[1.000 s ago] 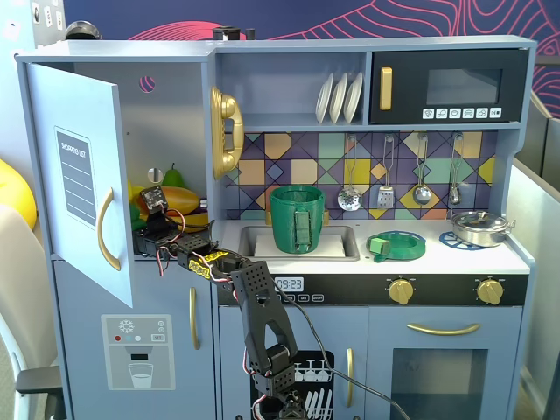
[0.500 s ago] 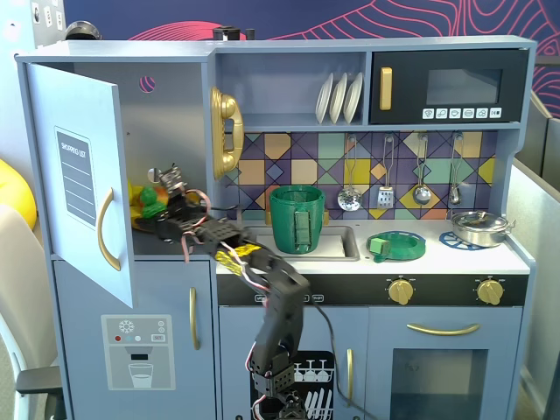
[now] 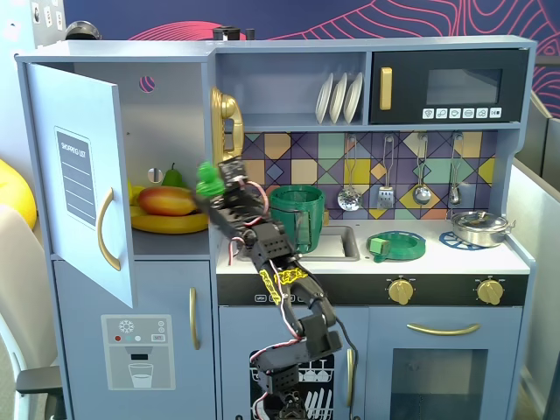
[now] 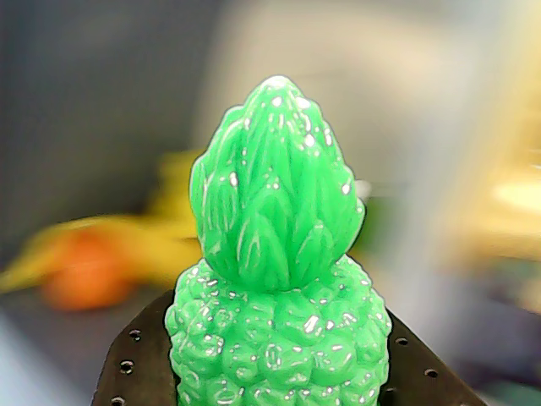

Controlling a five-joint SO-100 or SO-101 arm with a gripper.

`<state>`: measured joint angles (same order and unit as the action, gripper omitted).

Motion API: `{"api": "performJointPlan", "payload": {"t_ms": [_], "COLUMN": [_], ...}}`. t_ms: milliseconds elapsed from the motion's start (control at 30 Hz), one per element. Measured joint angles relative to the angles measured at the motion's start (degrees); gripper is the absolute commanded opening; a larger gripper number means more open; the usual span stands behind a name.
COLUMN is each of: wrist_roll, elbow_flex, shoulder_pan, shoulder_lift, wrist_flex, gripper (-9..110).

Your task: Pick up the green pineapple from the left cabinet and place it in the green recipient

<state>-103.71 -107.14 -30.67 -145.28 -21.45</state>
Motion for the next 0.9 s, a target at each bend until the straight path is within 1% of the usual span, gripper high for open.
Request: {"api": "performJointPlan", "payload": {"t_ms": [233, 433, 600, 900], "wrist_roll": [2.5, 4.7, 5.6, 5.8], "elbow_flex": [-0.3, 6.2, 15.8, 34.9], "shoulder_pan": [16.0, 25.7, 29.4, 32.0], "shoulder_lift": [-1.0, 7.2, 19.5, 42.5], "wrist_flex": [0.0, 0.0, 0.1, 2.3], "gripper": [0, 0, 0, 0]}}
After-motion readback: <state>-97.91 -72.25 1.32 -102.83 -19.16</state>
